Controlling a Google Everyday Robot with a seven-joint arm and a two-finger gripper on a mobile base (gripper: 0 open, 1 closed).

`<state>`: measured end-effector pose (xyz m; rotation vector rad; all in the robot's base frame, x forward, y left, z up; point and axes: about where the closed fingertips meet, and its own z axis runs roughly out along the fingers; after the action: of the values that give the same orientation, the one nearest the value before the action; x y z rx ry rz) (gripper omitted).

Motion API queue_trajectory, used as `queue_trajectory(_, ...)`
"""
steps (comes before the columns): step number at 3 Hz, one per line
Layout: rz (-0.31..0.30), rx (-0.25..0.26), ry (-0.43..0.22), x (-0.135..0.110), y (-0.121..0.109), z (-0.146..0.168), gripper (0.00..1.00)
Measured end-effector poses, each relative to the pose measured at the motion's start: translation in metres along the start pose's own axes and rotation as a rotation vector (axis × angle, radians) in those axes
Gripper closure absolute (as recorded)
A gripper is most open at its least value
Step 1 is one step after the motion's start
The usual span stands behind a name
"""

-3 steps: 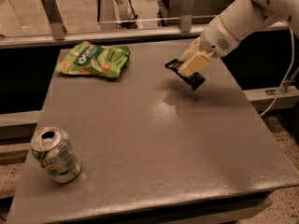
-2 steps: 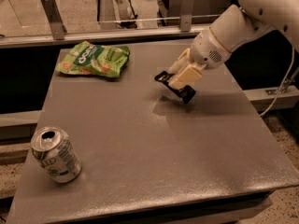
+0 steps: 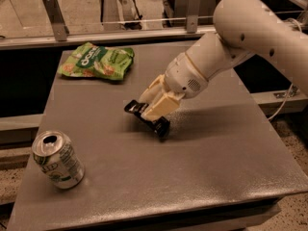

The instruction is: Move rxbar chocolate near 7up can

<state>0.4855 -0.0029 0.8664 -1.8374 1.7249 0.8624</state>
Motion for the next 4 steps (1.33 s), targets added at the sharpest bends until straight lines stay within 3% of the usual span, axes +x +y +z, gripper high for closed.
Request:
queue_trajectory(2,-0.073,-0.167,-0.109,-0.04,0.055,0.055,1.0)
queue_trajectory(3,-0.085,-0.217,-0.141,-0.049,0.072,0.071,1.0)
queue_trajectory(4,-0.082,-0.252,-0.164,-0.055,0.083,0.083,0.82)
